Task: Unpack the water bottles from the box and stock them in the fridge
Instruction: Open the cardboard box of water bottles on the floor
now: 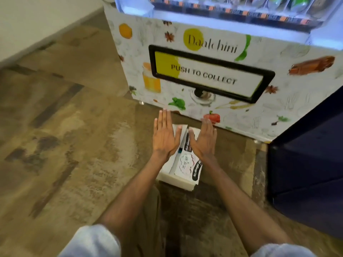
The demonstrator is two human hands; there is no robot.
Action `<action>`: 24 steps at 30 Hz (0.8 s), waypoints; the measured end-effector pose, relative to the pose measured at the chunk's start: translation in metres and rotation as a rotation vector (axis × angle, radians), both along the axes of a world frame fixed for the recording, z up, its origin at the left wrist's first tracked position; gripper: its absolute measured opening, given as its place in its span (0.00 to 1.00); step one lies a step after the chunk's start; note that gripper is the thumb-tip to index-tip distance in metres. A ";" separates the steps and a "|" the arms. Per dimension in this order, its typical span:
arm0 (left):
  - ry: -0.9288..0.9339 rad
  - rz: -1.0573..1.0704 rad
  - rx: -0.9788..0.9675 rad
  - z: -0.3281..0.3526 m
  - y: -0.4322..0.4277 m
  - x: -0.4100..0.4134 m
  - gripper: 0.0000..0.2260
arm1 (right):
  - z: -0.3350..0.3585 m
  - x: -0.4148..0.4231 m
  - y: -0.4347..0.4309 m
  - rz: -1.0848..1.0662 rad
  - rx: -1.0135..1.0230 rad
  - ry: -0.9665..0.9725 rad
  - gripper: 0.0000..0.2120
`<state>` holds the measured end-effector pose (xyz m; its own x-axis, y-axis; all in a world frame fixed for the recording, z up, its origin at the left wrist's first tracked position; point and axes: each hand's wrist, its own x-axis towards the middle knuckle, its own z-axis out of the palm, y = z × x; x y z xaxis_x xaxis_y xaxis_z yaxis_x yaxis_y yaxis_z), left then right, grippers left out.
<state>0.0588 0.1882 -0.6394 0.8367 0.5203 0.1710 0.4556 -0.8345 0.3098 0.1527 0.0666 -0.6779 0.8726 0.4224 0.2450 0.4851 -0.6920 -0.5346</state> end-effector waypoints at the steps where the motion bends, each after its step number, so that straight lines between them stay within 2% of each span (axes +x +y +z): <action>1: 0.020 -0.003 -0.030 -0.010 -0.005 0.001 0.33 | -0.014 -0.003 -0.006 0.003 -0.021 0.027 0.29; 6: 0.104 -0.052 -0.127 -0.030 -0.019 0.004 0.39 | -0.042 -0.007 -0.022 0.021 -0.085 0.124 0.27; 10: 0.138 -0.031 -0.132 -0.019 -0.021 -0.003 0.37 | -0.037 -0.010 -0.022 0.051 -0.111 0.193 0.26; 18: 0.168 -0.007 -0.101 0.012 -0.020 0.001 0.36 | -0.003 0.000 -0.015 0.067 -0.095 0.182 0.27; 24: 0.227 -0.034 -0.113 -0.010 -0.020 0.010 0.37 | -0.007 0.006 -0.015 0.052 -0.083 0.191 0.24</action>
